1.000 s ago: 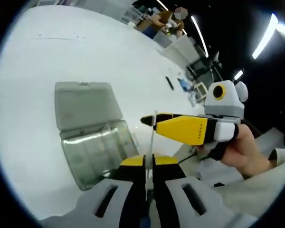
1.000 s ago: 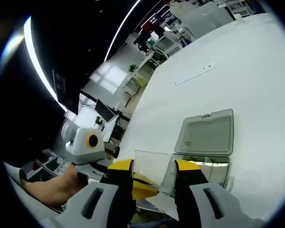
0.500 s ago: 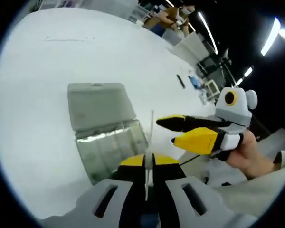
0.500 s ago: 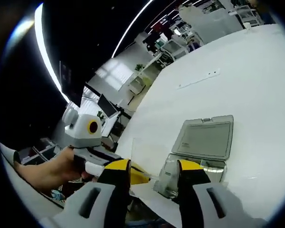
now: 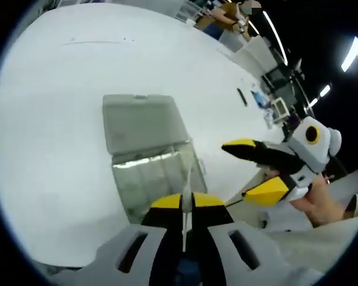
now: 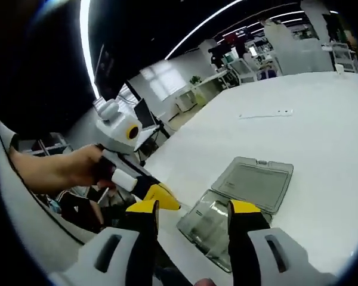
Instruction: Insert the divider into the dual guide fixture by aligning both edges with the guide slots and pushing it downward to the bottom, including one-sided entry, uneven engagement, binding, and posture correction.
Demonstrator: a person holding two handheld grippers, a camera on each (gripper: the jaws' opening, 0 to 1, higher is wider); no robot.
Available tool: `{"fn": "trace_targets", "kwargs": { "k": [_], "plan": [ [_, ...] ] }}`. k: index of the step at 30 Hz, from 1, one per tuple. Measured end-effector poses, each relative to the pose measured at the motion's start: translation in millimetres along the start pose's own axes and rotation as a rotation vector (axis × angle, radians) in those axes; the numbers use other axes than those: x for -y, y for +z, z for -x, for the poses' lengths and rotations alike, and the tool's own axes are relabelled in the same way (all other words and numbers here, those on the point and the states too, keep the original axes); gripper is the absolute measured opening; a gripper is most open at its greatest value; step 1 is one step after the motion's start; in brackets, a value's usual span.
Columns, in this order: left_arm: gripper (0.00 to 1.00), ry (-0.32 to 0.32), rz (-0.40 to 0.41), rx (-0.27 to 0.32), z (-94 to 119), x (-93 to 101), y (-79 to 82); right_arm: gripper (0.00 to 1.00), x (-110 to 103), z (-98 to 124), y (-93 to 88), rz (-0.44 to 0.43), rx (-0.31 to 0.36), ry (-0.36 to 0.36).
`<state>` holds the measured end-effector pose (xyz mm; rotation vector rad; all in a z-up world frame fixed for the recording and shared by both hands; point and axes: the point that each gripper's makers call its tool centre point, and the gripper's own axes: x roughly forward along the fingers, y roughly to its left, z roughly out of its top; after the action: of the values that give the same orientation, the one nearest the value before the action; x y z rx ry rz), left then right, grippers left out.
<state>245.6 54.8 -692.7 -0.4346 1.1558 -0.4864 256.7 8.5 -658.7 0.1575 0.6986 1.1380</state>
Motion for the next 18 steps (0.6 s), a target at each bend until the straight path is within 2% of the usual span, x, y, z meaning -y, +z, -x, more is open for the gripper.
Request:
{"fn": "trace_targets", "kwargs": {
  "k": [5,18],
  "plan": [
    [0.0,0.028,0.018,-0.012,2,-4.5,-1.6,0.48,2,2,-7.5,0.162,-0.052,-0.024],
    [0.0,0.11,0.059,-0.063,-1,-13.1,-2.6,0.6,-5,4,-22.1,0.398,-0.105,-0.016]
  ]
}}
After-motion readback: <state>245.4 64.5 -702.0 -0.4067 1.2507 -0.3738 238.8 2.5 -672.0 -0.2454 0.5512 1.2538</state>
